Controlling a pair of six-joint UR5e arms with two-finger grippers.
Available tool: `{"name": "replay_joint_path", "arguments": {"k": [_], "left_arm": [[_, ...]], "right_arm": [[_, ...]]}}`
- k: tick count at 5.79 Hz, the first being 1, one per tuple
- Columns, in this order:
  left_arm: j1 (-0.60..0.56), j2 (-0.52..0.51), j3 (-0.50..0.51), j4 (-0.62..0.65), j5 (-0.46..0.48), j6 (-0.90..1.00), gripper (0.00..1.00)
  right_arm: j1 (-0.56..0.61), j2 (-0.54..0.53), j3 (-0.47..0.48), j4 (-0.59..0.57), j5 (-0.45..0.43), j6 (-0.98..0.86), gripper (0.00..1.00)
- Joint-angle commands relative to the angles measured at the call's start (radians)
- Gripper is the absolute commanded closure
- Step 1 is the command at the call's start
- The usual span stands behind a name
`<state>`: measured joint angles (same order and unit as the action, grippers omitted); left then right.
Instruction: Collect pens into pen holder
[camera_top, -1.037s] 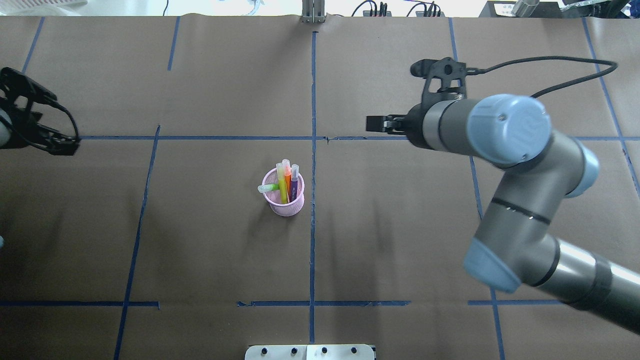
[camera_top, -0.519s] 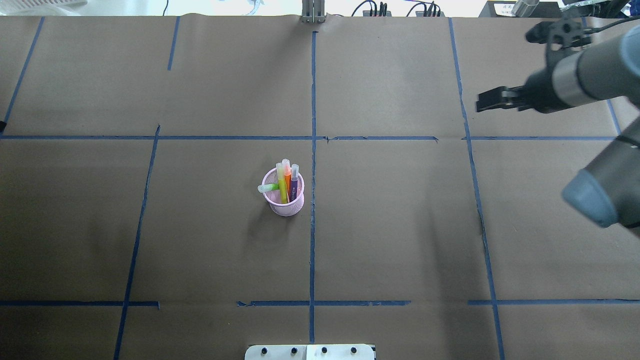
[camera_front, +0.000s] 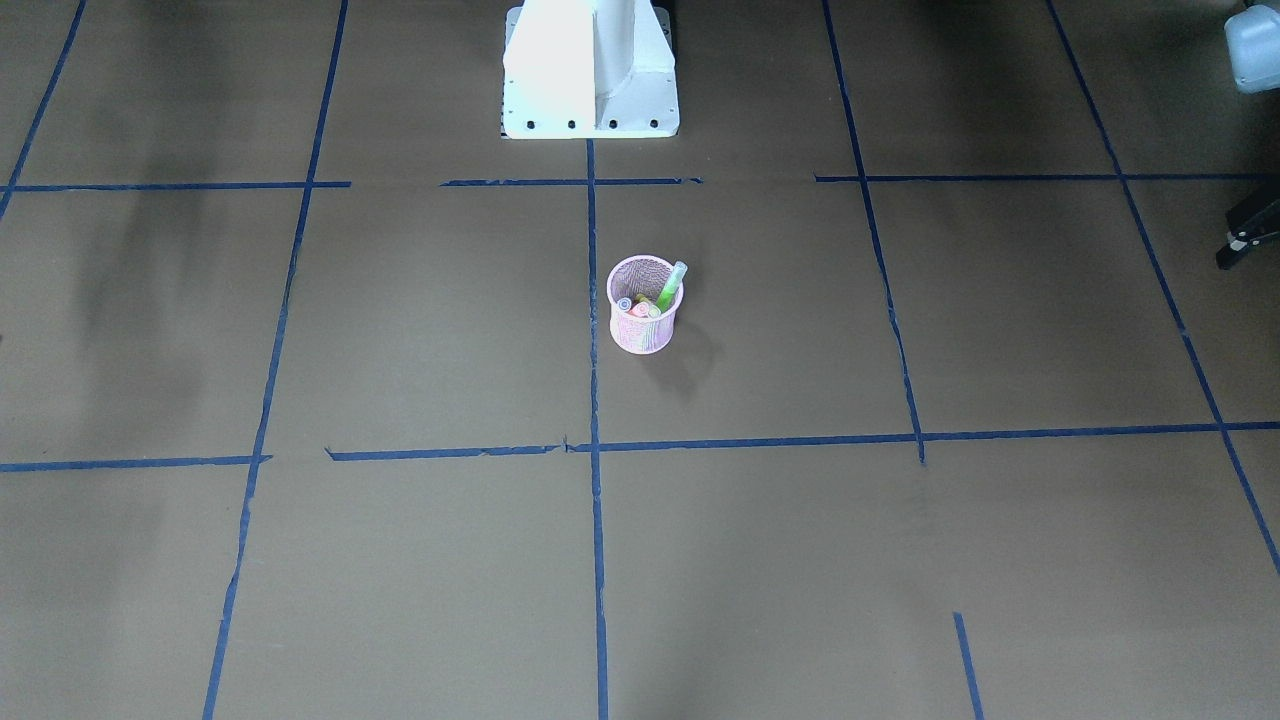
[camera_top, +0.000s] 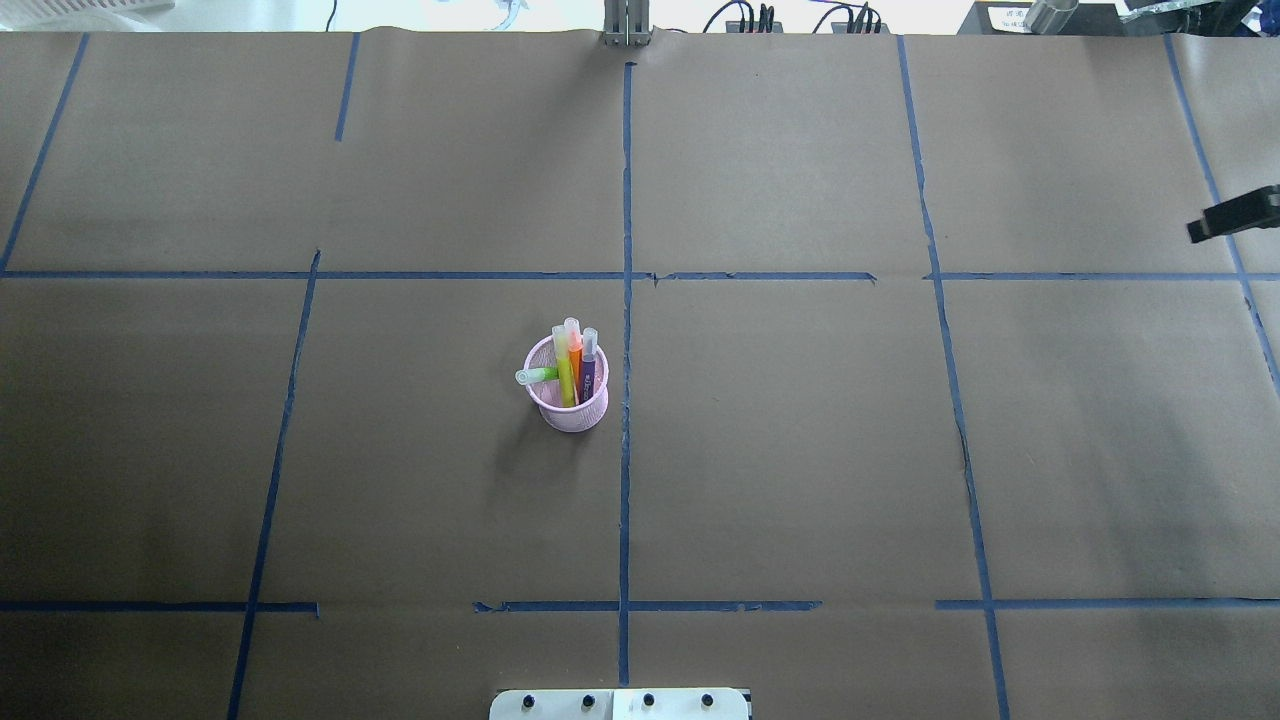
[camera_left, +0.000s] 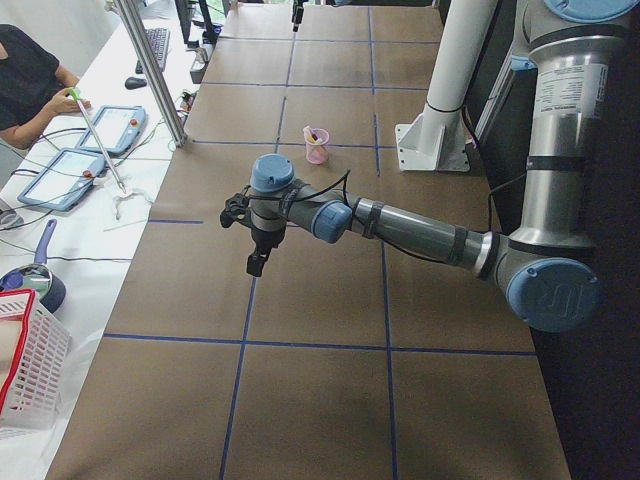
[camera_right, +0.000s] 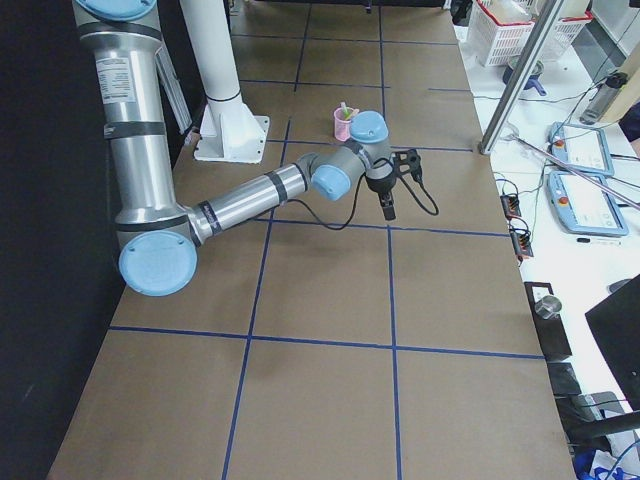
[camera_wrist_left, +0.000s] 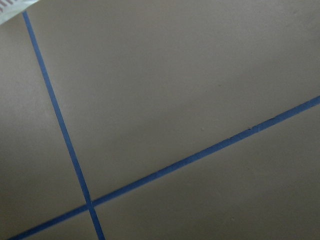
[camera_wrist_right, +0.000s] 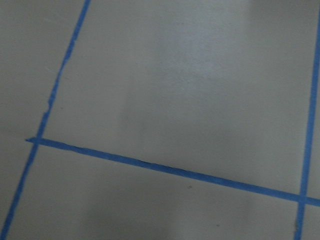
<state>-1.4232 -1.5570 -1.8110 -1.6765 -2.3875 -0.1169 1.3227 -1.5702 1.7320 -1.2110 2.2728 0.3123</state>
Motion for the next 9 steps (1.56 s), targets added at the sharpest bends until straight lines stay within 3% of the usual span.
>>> {"name": "replay_joint_path", "arguments": {"k": [1,3,4,9], "left_arm": [[-0.048,0.012,0.001,0.083,-0.074,0.008,0.0],[-0.056,0.105,0.009,0.095,-0.084,-0.001,0.0],[-0.056,0.127,0.013,0.09,-0.076,0.002,0.0],[-0.066,0.13,0.019,0.098,-0.053,0.017,0.0]], "right_arm": [[0.113,-0.017,-0.144,-0.019,0.077,-0.247,0.01],[0.2,0.016,-0.155,-0.303,0.083,-0.546,0.01],[0.229,0.015,-0.146,-0.349,0.083,-0.597,0.01],[0.228,-0.022,-0.146,-0.338,0.076,-0.584,0.0]]}}
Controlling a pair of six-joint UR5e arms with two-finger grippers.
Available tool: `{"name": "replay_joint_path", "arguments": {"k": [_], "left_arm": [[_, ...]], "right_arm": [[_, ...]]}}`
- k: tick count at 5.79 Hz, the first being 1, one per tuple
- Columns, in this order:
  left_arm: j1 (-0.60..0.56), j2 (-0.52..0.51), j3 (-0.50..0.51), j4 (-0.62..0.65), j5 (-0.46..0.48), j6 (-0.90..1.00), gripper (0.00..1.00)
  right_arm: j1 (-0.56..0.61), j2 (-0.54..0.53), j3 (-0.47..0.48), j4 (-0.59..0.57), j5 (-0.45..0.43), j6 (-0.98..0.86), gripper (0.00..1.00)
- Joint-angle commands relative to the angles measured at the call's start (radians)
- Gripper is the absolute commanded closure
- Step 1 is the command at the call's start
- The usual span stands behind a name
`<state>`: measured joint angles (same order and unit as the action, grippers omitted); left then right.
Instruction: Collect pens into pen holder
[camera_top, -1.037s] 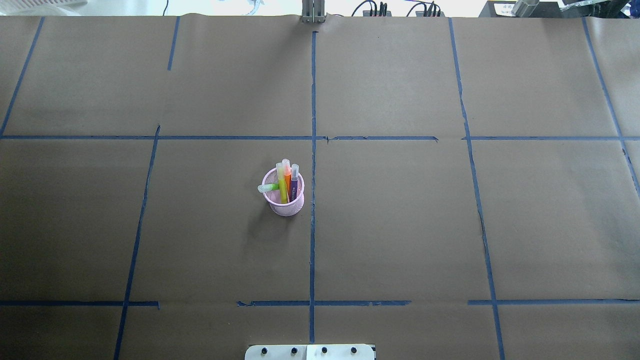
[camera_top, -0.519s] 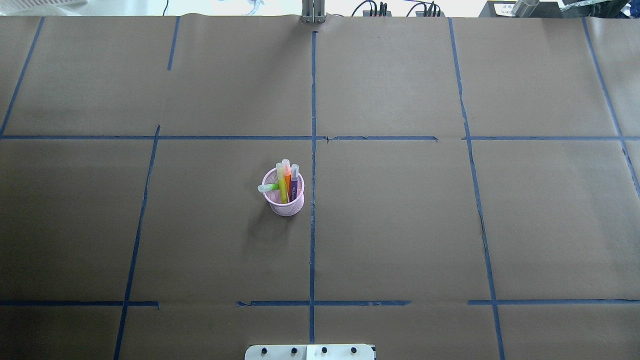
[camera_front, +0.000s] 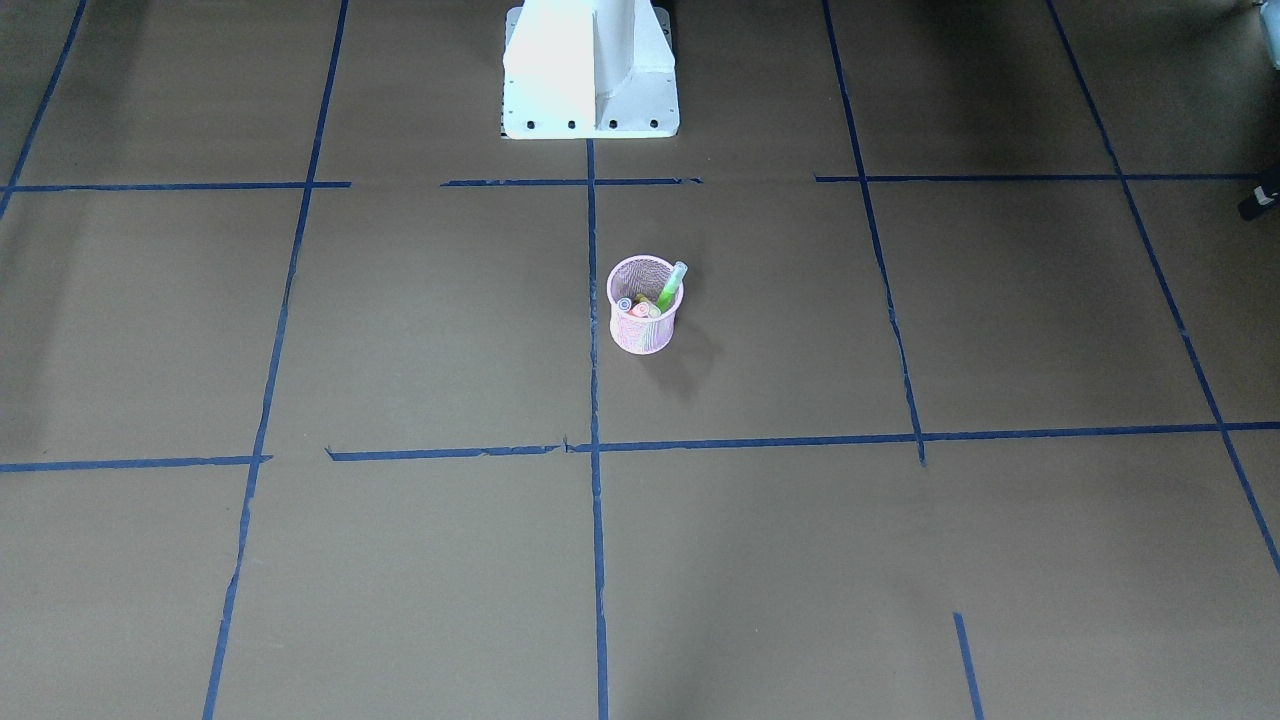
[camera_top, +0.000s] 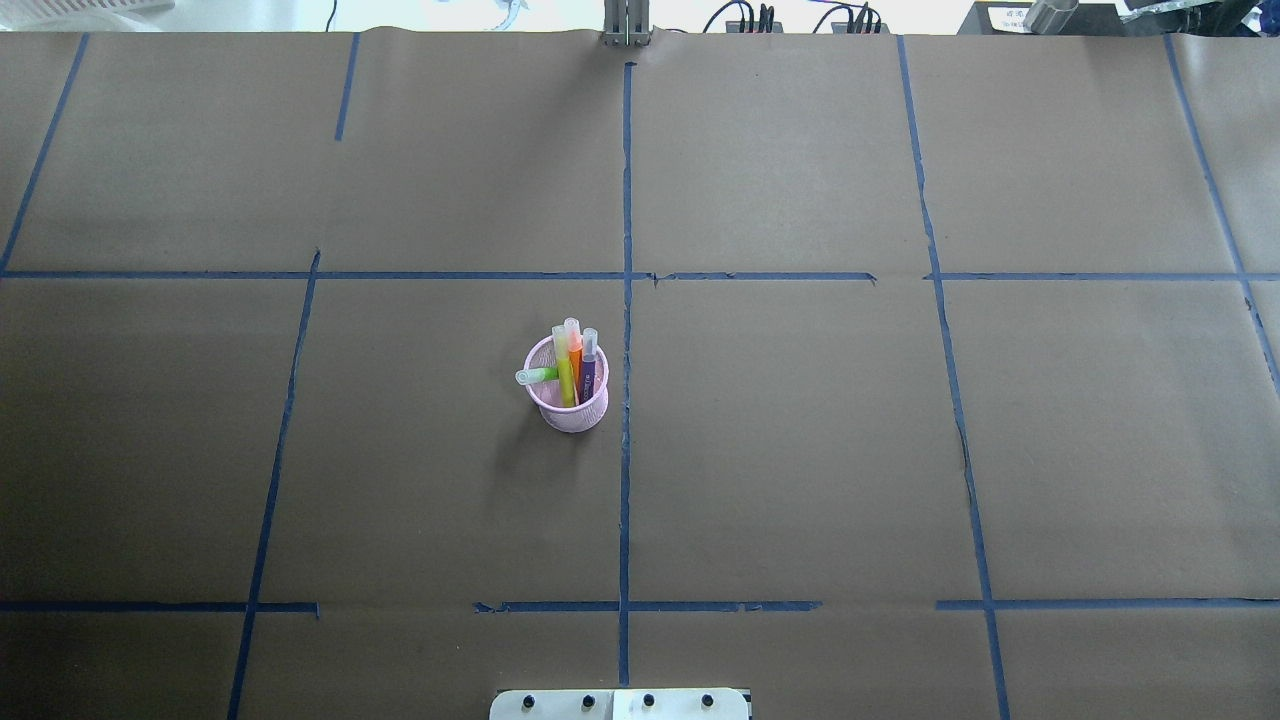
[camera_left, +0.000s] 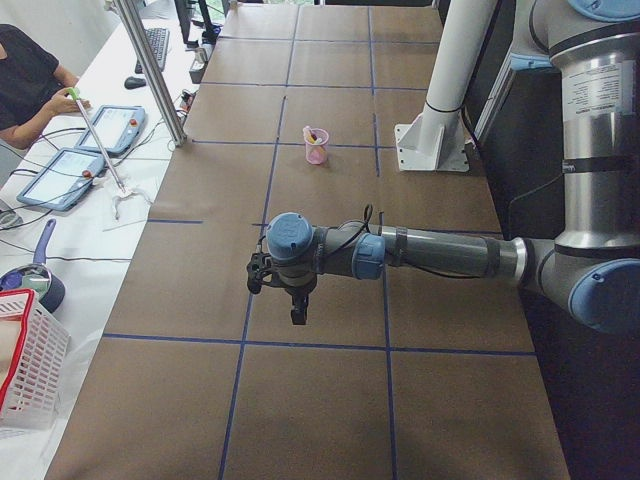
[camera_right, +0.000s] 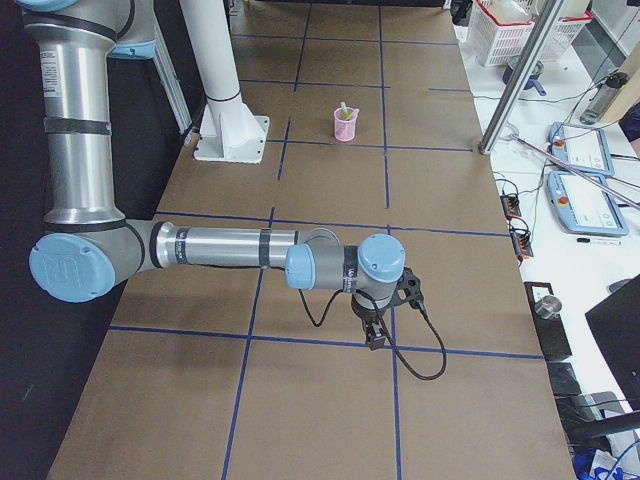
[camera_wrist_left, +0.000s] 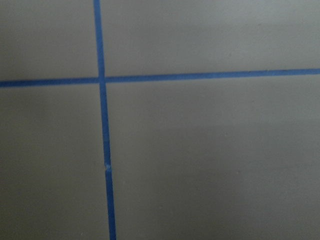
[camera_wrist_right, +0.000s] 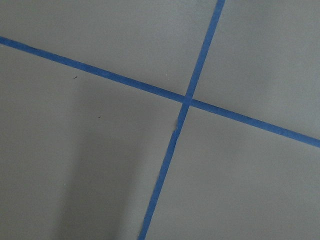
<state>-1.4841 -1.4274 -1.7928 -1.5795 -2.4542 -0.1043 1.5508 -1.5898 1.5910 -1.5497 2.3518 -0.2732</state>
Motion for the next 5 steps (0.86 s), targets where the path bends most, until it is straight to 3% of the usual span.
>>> {"name": "replay_joint_path", "arguments": {"k": [1,5], "left_arm": [[-0.008,0.001,0.001,0.025,0.017,0.024,0.0],[-0.089,-0.004,-0.011,0.136,0.125,0.235,0.0]], "right_arm": [[0.0,-0.009,0.006,-0.006,0.001,0.0,0.0],[0.0,-0.039,0.015,0.005,-0.009,-0.012,0.0]]}}
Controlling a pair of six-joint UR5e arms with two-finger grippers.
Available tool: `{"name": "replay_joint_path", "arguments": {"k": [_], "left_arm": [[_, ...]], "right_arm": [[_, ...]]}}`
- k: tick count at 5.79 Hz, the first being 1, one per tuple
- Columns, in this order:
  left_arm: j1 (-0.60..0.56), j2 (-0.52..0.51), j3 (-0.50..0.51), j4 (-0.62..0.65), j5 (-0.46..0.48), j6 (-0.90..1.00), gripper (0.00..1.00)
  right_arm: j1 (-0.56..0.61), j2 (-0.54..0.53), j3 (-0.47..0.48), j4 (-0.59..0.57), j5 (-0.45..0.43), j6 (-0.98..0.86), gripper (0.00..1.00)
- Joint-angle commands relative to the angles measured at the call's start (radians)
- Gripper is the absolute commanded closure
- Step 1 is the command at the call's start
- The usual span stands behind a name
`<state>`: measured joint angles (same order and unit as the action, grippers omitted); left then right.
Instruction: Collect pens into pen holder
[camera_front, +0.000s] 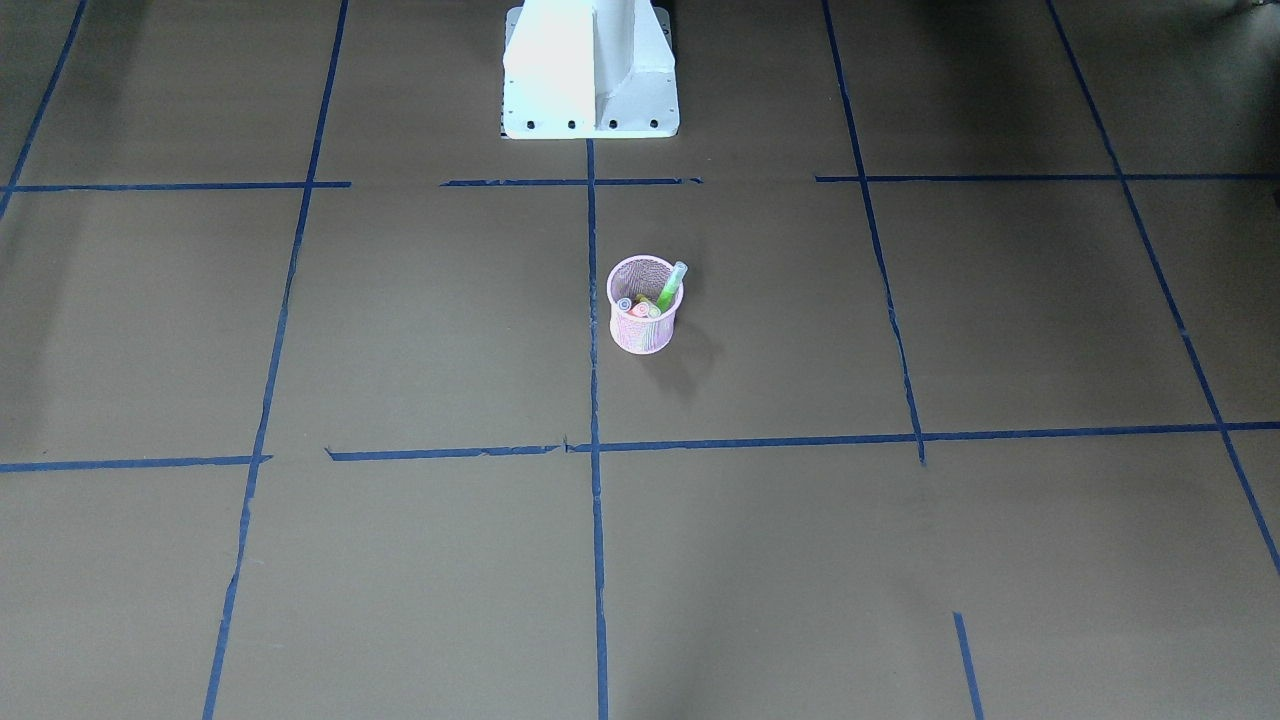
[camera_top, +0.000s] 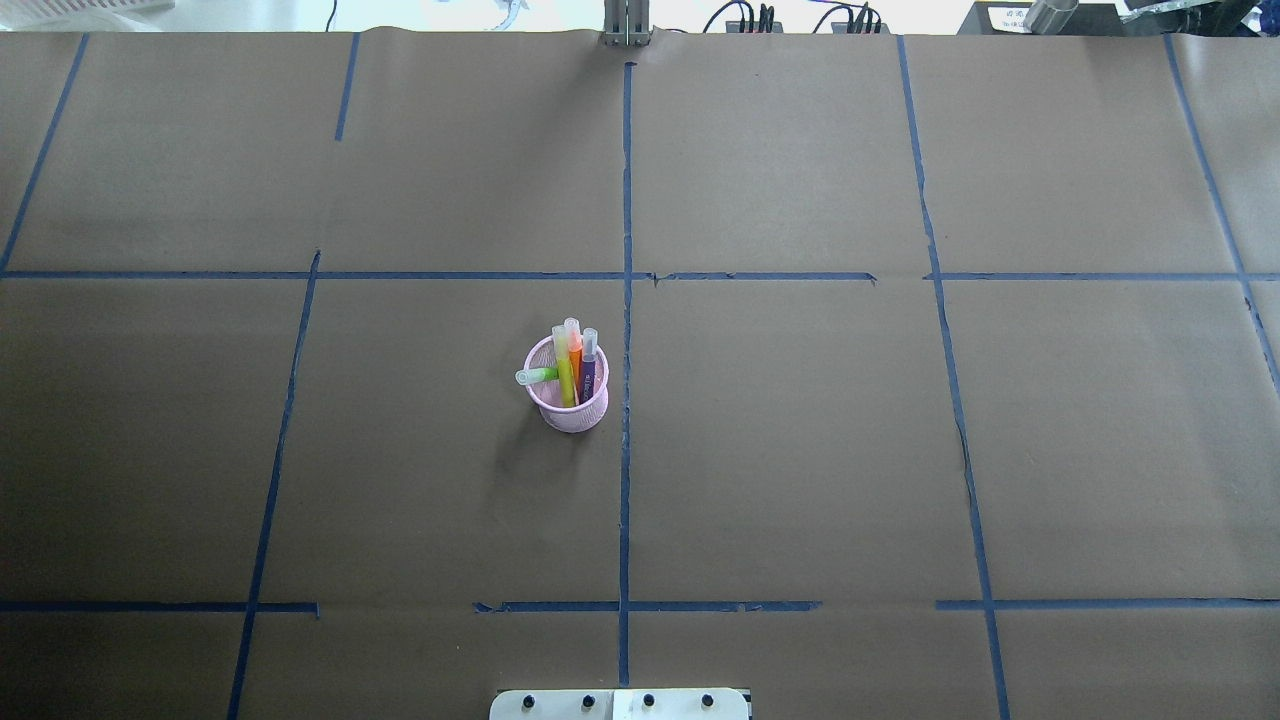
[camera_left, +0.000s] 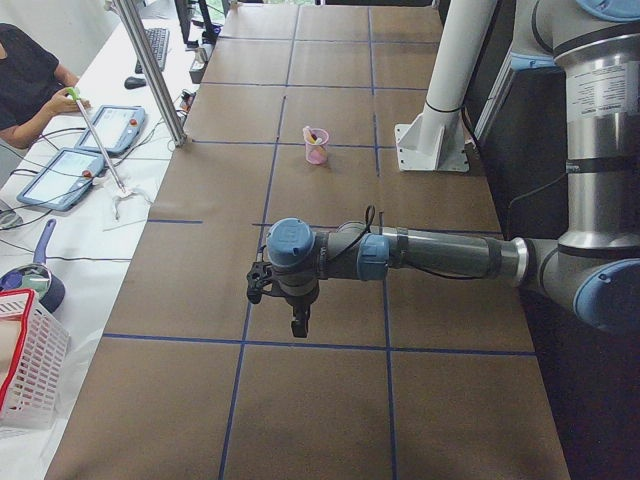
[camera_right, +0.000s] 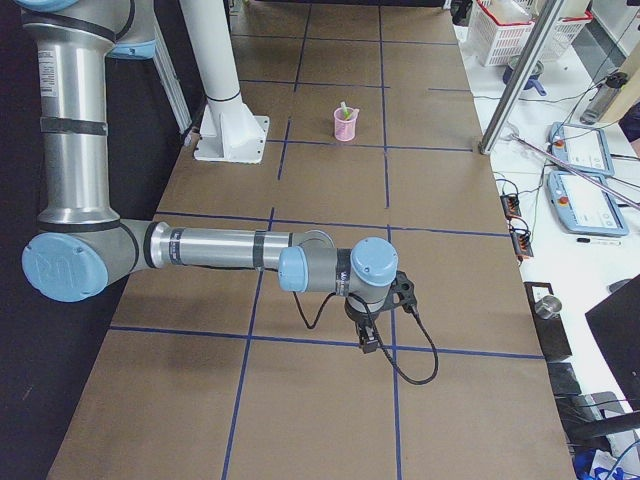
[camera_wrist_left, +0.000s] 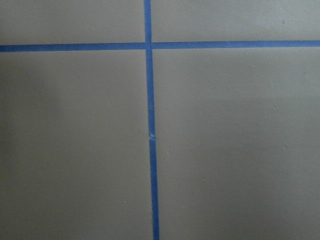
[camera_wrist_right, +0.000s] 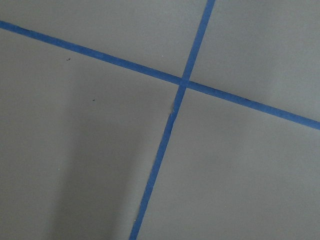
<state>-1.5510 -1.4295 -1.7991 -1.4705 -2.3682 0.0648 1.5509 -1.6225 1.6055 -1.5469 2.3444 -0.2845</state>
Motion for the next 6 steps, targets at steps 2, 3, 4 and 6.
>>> {"name": "replay_joint_path", "arguments": {"k": [2,3,4,6], "left_arm": [[-0.023,-0.026,-0.008,0.064,0.083,0.073,0.0],[-0.02,-0.023,-0.011,0.073,0.077,0.064,0.0],[-0.02,-0.022,0.019,0.078,-0.051,0.009,0.0],[-0.021,-0.014,0.001,0.064,-0.086,-0.049,0.0]], "right_arm": [[0.0,-0.008,-0.002,0.002,0.001,0.001,0.0],[0.0,-0.008,-0.001,0.002,0.004,0.001,0.0],[0.0,-0.008,-0.001,0.002,0.009,0.004,0.0],[0.0,0.006,0.005,-0.007,0.012,0.015,0.0]]}}
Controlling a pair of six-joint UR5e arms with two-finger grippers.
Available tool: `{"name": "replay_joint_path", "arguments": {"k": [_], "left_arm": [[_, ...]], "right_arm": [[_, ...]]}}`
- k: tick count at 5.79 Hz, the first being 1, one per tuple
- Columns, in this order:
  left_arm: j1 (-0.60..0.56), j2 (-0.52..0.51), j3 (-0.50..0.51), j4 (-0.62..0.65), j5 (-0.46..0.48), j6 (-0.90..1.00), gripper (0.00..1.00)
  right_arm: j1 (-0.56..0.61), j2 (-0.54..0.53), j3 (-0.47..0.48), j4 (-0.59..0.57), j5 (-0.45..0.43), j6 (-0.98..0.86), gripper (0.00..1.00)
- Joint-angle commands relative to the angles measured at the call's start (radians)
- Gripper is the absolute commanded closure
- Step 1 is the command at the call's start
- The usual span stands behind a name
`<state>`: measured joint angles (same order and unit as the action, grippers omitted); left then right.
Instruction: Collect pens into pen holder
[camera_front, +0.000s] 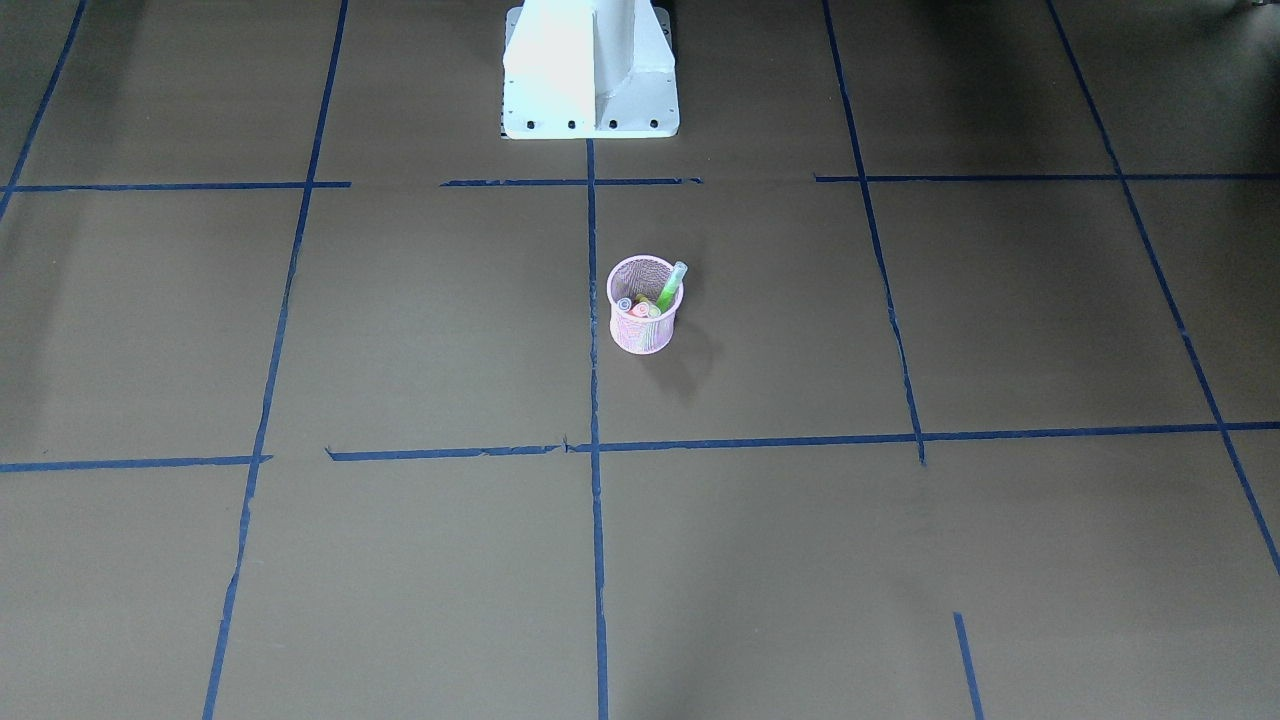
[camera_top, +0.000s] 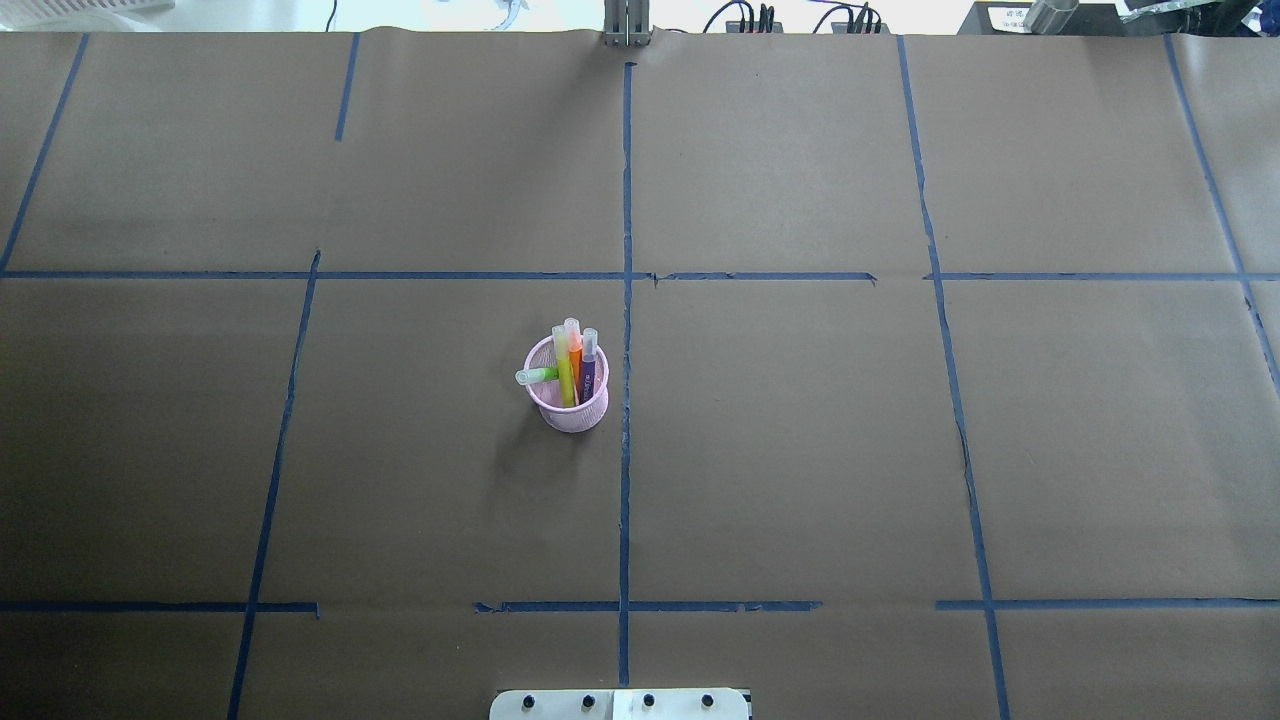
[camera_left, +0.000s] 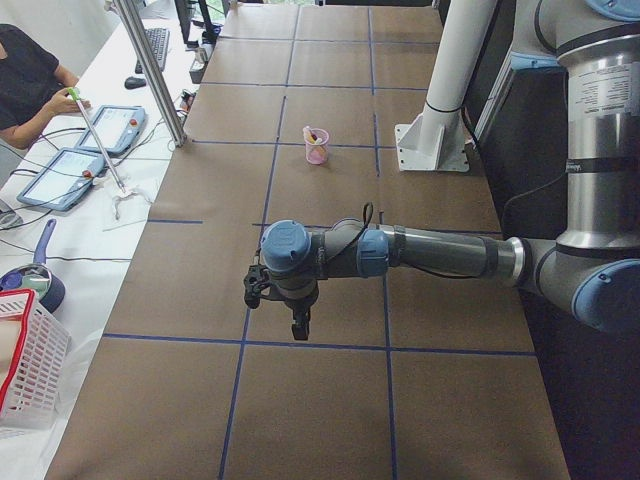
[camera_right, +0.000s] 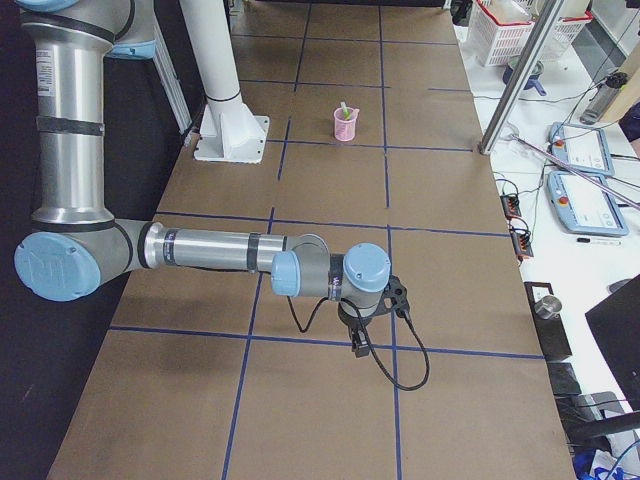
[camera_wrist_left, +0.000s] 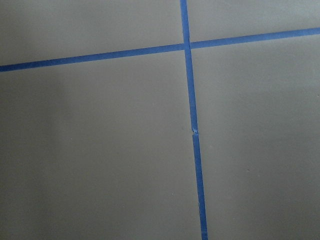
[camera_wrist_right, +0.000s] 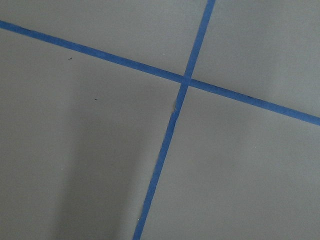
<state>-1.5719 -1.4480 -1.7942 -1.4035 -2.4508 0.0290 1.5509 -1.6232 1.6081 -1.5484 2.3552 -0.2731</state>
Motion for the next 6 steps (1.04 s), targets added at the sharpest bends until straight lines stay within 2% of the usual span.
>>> {"name": "replay_joint_path", "arguments": {"k": [1,2,4,6], "left_arm": [[0.004,0.0,-0.005,-0.003,0.034,-0.015,0.0],[0.006,-0.002,-0.002,-0.003,0.035,-0.015,0.0],[0.006,-0.009,-0.002,-0.006,0.051,-0.011,0.0],[0.004,-0.009,0.01,-0.002,0.094,0.092,0.0]], "right_arm": [[0.002,-0.004,0.053,-0.019,0.002,0.003,0.0],[0.002,-0.006,0.1,-0.077,0.001,0.003,0.0],[0.002,-0.017,0.119,-0.076,-0.01,-0.001,0.0],[0.0,-0.02,0.122,-0.076,-0.002,0.003,0.0]]}}
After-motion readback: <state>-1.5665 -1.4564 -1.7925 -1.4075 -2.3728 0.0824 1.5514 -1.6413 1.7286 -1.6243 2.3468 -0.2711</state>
